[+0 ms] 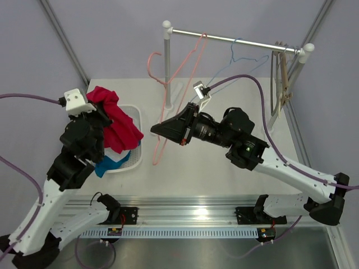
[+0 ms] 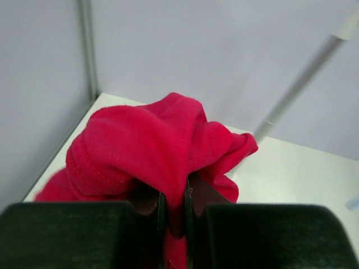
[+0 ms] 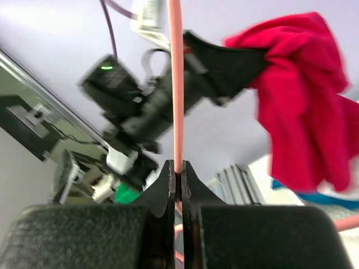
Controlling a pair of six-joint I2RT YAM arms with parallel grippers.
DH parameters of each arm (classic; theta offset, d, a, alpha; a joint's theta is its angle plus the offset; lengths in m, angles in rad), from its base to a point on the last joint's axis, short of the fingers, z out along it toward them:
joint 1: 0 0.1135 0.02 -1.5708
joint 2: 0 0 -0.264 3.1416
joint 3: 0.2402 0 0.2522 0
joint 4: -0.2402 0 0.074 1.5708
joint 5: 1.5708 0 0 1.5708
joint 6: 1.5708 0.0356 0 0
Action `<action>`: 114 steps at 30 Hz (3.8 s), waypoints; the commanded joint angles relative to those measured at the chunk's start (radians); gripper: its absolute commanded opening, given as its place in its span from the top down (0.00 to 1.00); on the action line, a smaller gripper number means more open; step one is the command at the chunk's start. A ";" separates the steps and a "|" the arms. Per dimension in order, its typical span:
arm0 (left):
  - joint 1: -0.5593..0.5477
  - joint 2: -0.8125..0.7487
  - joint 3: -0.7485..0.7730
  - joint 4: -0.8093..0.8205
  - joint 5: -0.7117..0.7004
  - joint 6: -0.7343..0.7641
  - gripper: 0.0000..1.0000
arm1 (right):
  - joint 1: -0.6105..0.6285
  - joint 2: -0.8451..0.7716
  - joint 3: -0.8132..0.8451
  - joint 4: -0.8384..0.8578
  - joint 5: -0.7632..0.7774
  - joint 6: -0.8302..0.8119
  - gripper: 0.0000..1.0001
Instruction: Remove the t-shirt from the hanger
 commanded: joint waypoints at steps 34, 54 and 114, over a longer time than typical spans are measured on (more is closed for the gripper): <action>0.739 0.117 -0.343 -0.131 0.965 -0.474 0.01 | -0.230 0.474 0.079 0.558 0.145 0.647 1.00; 0.566 -0.151 -0.234 -0.166 1.287 -0.281 0.01 | -0.400 0.560 0.130 0.651 0.224 0.690 1.00; 0.431 -0.257 -0.145 -0.161 1.191 -0.251 0.01 | -0.413 -0.194 -0.344 -0.014 0.304 0.061 0.01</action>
